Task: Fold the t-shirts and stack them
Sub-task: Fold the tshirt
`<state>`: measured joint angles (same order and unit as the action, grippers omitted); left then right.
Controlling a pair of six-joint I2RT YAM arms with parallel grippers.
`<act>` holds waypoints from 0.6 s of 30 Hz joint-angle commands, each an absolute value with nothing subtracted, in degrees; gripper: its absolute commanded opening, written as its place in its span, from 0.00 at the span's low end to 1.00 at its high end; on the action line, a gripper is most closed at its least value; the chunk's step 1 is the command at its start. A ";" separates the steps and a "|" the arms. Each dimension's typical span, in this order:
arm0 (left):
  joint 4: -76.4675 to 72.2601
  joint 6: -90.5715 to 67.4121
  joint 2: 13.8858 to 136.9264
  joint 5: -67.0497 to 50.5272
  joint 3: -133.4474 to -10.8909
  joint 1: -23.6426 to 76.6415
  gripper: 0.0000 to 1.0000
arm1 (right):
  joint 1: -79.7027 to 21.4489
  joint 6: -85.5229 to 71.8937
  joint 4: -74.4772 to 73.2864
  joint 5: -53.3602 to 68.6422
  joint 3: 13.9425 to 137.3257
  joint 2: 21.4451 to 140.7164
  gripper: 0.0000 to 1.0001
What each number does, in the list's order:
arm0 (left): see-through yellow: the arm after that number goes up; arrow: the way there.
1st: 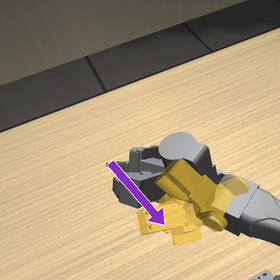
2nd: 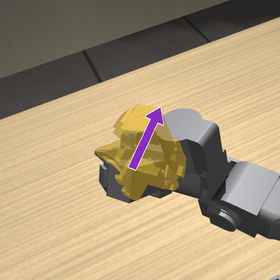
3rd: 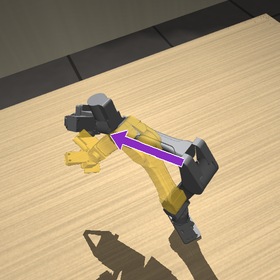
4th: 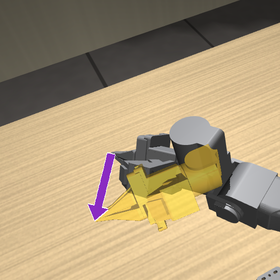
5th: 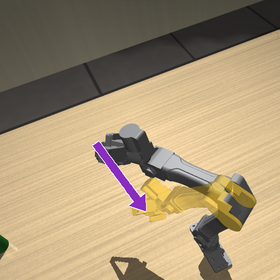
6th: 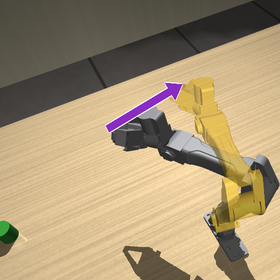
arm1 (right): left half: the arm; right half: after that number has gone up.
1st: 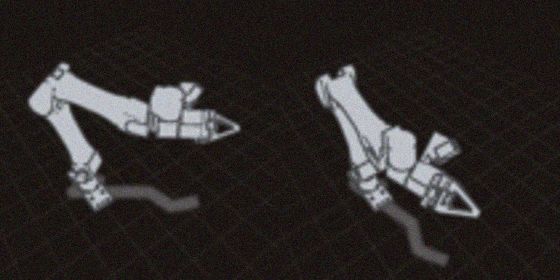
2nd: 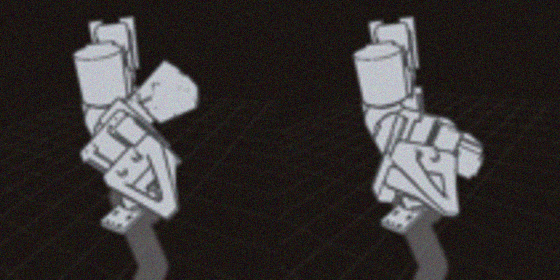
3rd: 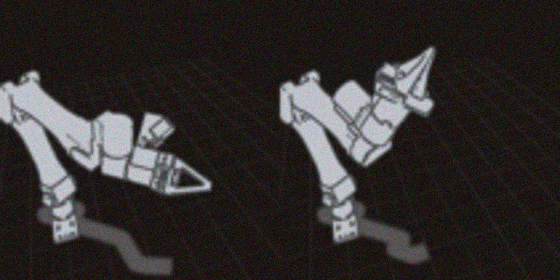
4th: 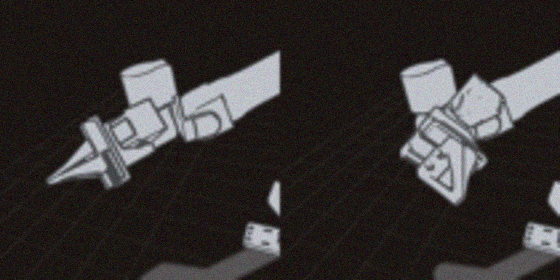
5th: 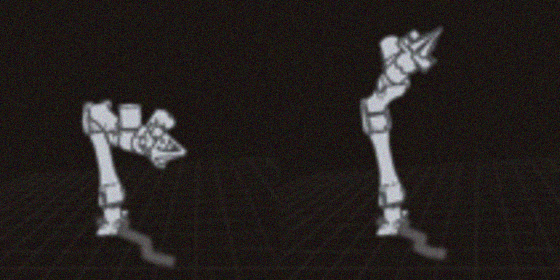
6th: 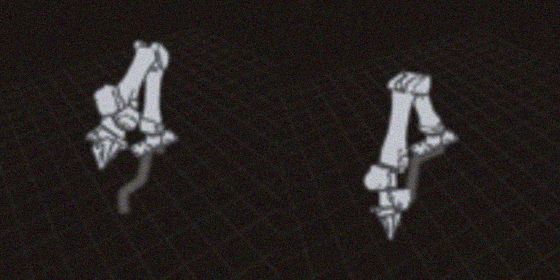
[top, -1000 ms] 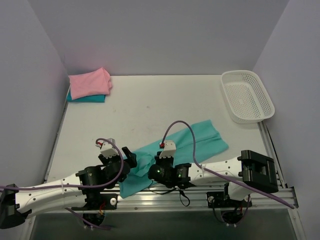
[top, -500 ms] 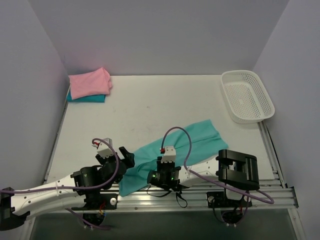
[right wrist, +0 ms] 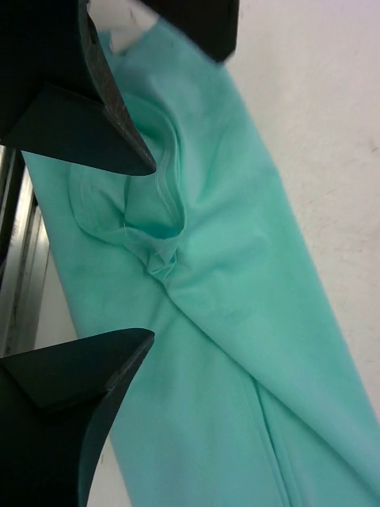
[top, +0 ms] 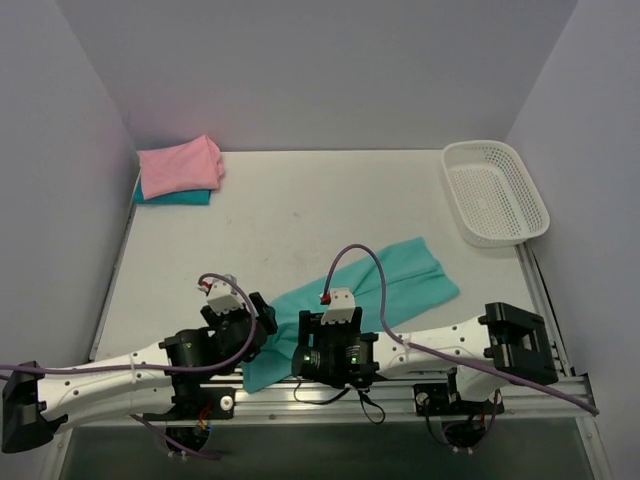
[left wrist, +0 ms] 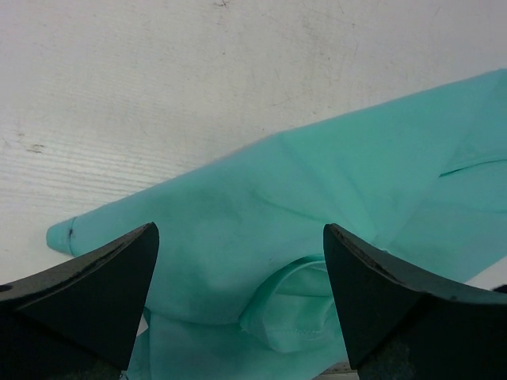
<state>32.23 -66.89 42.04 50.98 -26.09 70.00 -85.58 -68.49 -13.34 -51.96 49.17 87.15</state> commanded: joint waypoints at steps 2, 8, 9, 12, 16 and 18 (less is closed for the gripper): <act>22.77 -68.72 46.57 50.80 -24.08 70.14 0.92 | -88.59 -73.65 -28.10 -61.87 54.22 79.46 0.74; 14.42 -72.06 57.47 50.19 -23.55 70.05 0.76 | -92.37 -76.72 -33.57 -65.83 54.85 71.02 0.73; 12.24 -72.24 58.87 50.01 -23.64 70.14 0.74 | -92.72 -76.90 -33.66 -66.09 54.58 69.62 0.73; 9.76 -72.42 64.06 49.48 -25.22 70.14 0.66 | -93.60 -78.04 -34.45 -66.53 53.79 68.30 0.72; 10.46 -71.55 70.03 48.78 -29.08 70.22 0.61 | -94.39 -80.41 -36.29 -66.97 53.26 68.20 0.72; 10.37 -71.11 72.06 47.90 -30.58 70.22 0.57 | -94.66 -82.08 -37.79 -67.41 53.17 68.03 0.72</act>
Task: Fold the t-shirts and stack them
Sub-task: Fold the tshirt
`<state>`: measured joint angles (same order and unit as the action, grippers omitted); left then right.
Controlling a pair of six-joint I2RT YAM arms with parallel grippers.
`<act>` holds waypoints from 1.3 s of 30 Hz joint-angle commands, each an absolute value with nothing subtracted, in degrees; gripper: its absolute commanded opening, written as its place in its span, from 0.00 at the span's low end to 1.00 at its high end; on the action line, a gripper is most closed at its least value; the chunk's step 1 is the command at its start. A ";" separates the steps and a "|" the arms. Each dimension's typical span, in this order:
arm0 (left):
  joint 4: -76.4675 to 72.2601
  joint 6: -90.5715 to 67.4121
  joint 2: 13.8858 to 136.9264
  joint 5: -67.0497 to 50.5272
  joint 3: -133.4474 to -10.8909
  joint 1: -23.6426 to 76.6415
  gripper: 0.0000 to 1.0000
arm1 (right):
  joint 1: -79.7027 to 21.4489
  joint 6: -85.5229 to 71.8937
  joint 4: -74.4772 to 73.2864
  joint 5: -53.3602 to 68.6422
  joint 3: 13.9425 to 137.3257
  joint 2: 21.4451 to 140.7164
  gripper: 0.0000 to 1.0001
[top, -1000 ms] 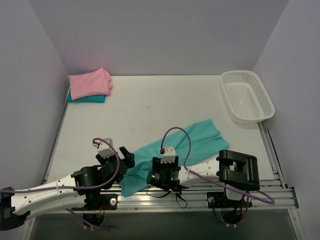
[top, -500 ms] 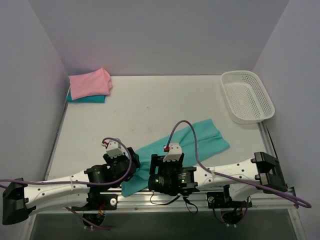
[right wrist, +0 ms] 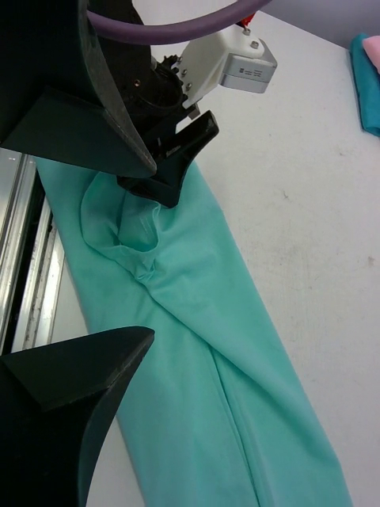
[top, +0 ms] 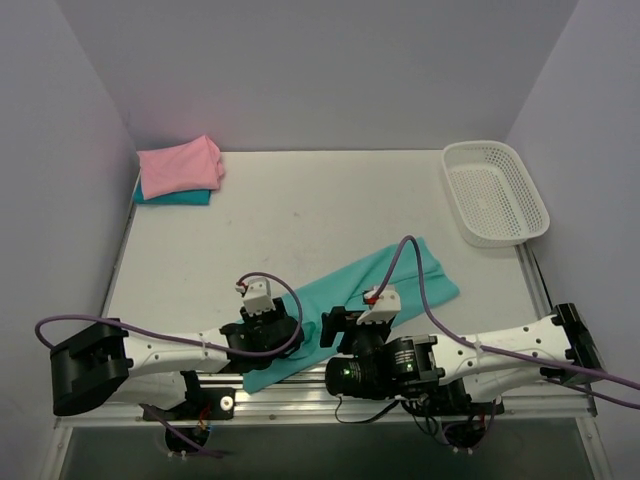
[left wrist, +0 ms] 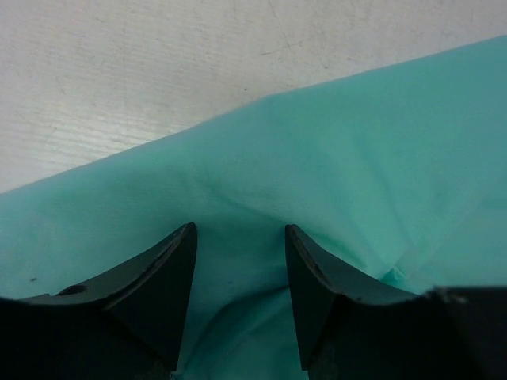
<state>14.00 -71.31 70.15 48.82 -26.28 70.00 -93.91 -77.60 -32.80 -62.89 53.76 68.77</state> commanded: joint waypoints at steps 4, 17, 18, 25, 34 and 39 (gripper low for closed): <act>10.72 -72.33 74.79 46.85 -31.29 70.14 0.47 | -95.27 -83.84 -39.72 -68.20 52.91 66.80 0.71; 12.14 -73.92 82.44 44.74 -32.61 67.07 0.03 | -96.50 -87.19 -43.59 -69.61 51.33 61.35 0.70; 9.95 -73.31 83.83 44.04 -32.35 65.67 0.02 | -96.50 -87.27 -43.77 -69.70 51.33 61.17 0.70; 5.19 -65.94 88.94 40.79 -33.75 57.84 0.02 | -96.59 -87.71 -45.87 -70.93 52.21 59.94 0.70; -5.88 -47.58 96.58 30.43 -41.29 42.64 0.02 | -96.42 -88.07 -49.65 -73.82 54.22 57.66 0.72; -4.40 -41.23 106.76 26.38 -55.96 36.13 0.02 | -96.33 -89.91 -53.25 -75.32 55.28 57.22 0.73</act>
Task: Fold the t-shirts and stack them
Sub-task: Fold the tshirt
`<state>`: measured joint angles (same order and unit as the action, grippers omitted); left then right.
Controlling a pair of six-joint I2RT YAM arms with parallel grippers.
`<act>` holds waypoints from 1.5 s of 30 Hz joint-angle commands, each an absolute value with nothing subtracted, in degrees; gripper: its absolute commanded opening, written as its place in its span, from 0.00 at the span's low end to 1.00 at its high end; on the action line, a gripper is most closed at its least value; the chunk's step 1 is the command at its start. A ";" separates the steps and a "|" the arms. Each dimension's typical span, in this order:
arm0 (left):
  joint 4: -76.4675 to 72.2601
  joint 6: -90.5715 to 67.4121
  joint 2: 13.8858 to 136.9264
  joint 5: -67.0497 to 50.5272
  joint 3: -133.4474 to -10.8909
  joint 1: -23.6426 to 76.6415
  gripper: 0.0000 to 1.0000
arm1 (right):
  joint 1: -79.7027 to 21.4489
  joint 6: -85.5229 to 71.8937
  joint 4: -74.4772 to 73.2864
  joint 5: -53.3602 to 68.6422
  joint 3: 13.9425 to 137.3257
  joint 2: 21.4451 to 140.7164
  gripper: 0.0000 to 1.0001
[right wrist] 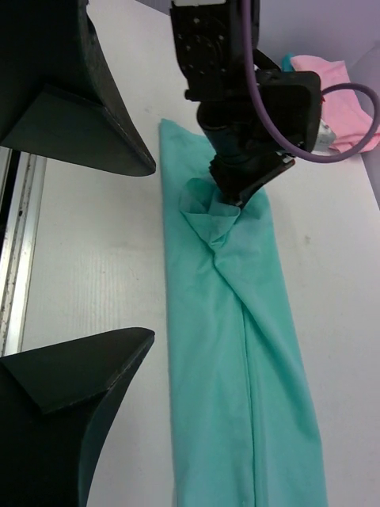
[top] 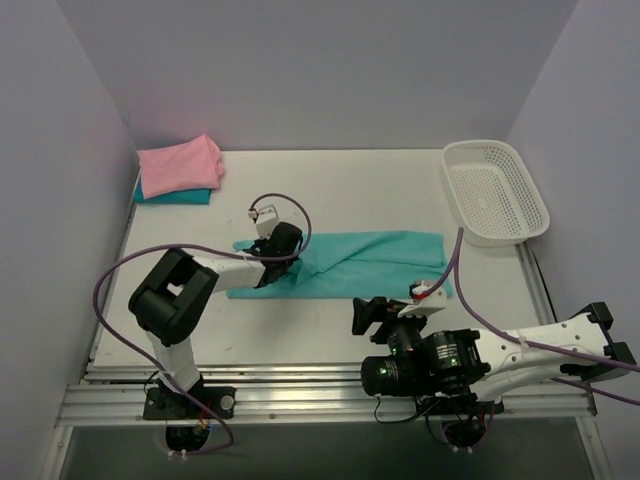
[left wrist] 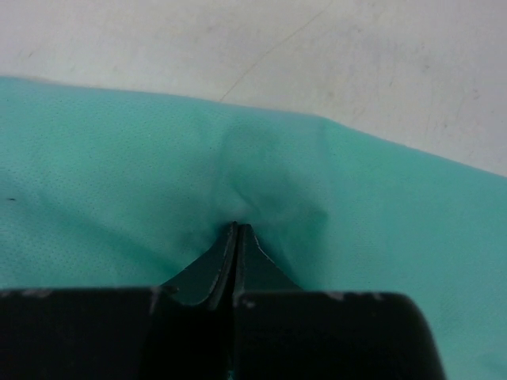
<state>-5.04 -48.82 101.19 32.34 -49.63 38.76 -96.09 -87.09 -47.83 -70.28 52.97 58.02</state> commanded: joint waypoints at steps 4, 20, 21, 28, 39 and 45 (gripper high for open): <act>-3.25 -38.50 113.02 19.45 -65.72 31.65 0.02 | -95.98 -92.02 -58.69 -76.81 57.30 57.13 0.74; 23.36 -29.71 146.84 1.60 -142.19 17.68 0.80 | -92.90 -86.93 -63.46 -85.60 66.35 57.83 0.86; 25.21 -29.62 151.13 0.02 -148.12 17.23 0.94 | -92.38 -86.49 -63.28 -85.78 66.53 57.92 0.86; 24.89 -31.28 140.48 -2.64 -146.04 17.22 0.94 | -91.32 -87.19 -62.85 -85.17 65.48 57.83 0.86; -5.78 -44.80 105.21 4.31 -78.43 36.81 0.94 | -90.35 -84.11 -60.39 -84.47 64.86 56.52 0.86; -13.88 -54.03 106.61 11.32 -67.24 46.92 0.96 | -90.26 -79.28 -56.08 -83.59 64.07 55.55 0.86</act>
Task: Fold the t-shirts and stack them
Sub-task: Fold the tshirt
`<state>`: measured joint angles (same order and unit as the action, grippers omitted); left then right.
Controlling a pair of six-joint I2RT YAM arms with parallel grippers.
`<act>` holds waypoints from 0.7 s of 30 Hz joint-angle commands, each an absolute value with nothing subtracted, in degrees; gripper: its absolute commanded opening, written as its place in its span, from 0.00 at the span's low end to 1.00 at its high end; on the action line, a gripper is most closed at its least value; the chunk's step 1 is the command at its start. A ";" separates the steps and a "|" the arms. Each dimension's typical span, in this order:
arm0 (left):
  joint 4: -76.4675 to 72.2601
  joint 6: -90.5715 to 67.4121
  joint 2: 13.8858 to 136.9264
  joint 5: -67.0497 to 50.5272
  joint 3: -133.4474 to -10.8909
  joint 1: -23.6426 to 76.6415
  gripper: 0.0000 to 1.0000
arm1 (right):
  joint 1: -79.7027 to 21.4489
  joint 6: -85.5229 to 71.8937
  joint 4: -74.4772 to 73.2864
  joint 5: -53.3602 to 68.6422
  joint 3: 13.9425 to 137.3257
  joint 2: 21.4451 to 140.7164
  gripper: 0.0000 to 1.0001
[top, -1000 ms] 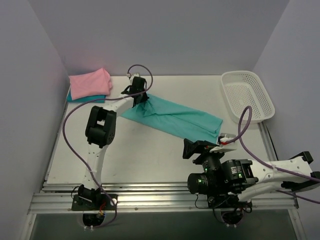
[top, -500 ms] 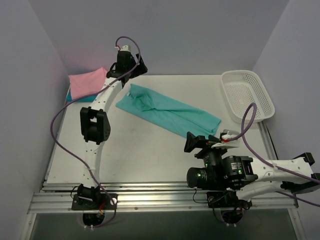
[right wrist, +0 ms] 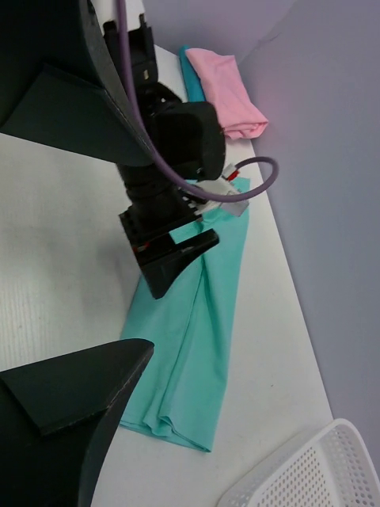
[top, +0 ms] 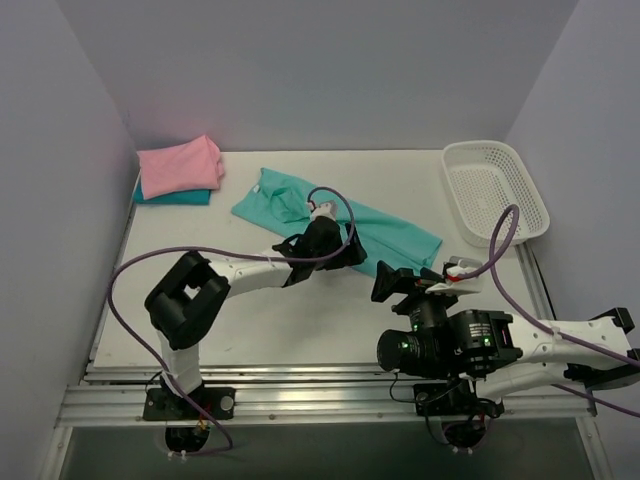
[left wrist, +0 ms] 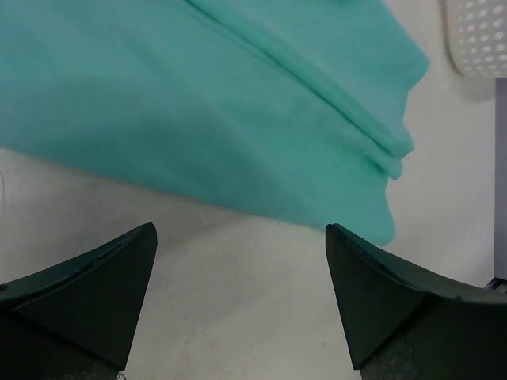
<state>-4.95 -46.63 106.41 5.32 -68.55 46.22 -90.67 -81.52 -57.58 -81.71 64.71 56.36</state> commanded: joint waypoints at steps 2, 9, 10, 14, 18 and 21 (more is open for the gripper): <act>-15.90 -56.59 108.18 12.74 -66.10 50.25 0.97 | -90.26 -78.93 -55.37 -83.76 63.46 55.55 0.86; -16.26 -62.48 114.43 19.42 -71.35 58.79 0.97 | -90.00 -78.66 -54.58 -84.20 63.19 56.25 0.86; -16.43 -63.62 115.13 19.60 -72.06 59.49 0.97 | -90.00 -78.92 -54.75 -84.20 63.11 56.51 0.86; -16.70 -66.35 119.26 20.39 -75.75 62.48 0.98 | -89.65 -81.03 -56.86 -84.29 63.28 56.16 0.86; -16.26 -68.90 121.55 22.85 -78.13 64.25 0.98 | -89.65 -81.82 -58.27 -84.37 63.37 55.28 0.86; -15.56 -69.61 123.31 23.99 -79.80 64.60 0.99 | -89.47 -81.91 -58.45 -84.38 62.93 54.41 0.86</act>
